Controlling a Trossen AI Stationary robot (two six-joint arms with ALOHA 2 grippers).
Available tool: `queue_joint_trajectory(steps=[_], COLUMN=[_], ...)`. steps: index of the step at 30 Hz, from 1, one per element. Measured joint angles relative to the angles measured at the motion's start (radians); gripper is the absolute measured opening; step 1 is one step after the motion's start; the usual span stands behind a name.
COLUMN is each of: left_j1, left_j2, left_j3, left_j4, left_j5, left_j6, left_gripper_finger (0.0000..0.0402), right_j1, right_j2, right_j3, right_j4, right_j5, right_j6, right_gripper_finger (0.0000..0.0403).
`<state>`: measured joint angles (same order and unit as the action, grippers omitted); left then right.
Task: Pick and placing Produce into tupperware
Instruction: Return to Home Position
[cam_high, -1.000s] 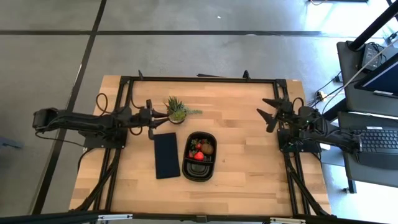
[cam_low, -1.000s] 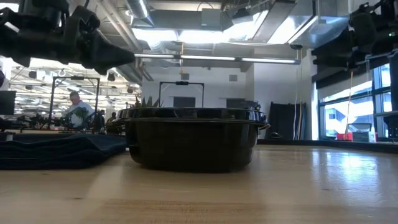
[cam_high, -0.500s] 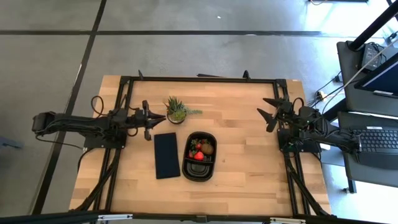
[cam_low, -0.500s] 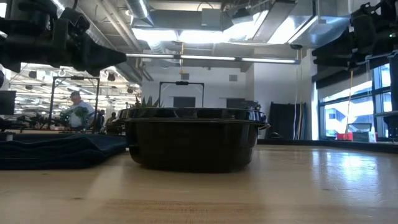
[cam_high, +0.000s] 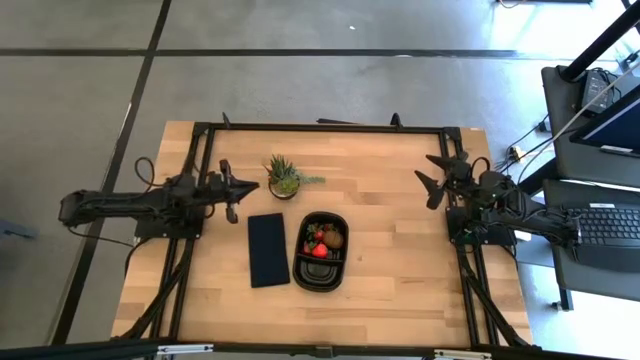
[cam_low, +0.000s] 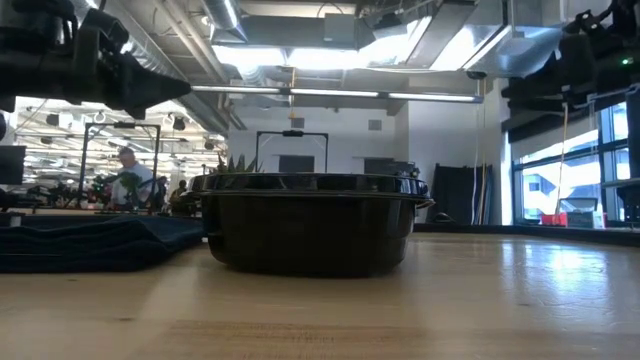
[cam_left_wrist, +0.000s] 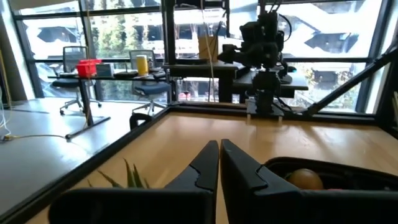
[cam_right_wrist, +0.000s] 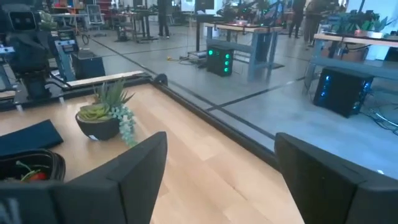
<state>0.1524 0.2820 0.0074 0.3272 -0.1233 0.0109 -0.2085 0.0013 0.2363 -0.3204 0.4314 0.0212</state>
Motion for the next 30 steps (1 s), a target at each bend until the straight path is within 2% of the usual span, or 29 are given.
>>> queue_joint_trajectory(steps=[7, 12, 21, 25, 30], left_j1=[0.000, 0.000, 0.000, 0.000, 0.000], left_j2=[-0.175, -0.282, -0.280, -0.280, -0.280], left_j3=[0.000, 0.000, 0.000, 0.000, 0.000], left_j4=[-0.200, -0.286, -0.291, -0.290, -0.289], left_j5=[-0.007, -0.027, -0.046, -0.042, -0.040], left_j6=[-0.001, 0.000, 0.000, 0.000, -0.005], left_gripper_finger=[0.0001, 0.0010, 0.0033, 0.0043, 0.0053], right_j1=[0.000, 0.002, 0.005, 0.005, 0.005], right_j2=[0.000, 0.000, 0.000, 0.000, 0.000], right_j3=[0.000, 0.000, -0.004, -0.081, -0.152], right_j4=[0.050, 0.052, 0.146, 0.263, 0.356], right_j5=[-0.004, -0.015, -0.122, -0.240, -0.251], right_j6=[-0.030, -0.028, -0.102, -0.110, -0.102], right_gripper_finger=[0.0298, 0.0298, 0.0298, 0.0298, 0.0298])
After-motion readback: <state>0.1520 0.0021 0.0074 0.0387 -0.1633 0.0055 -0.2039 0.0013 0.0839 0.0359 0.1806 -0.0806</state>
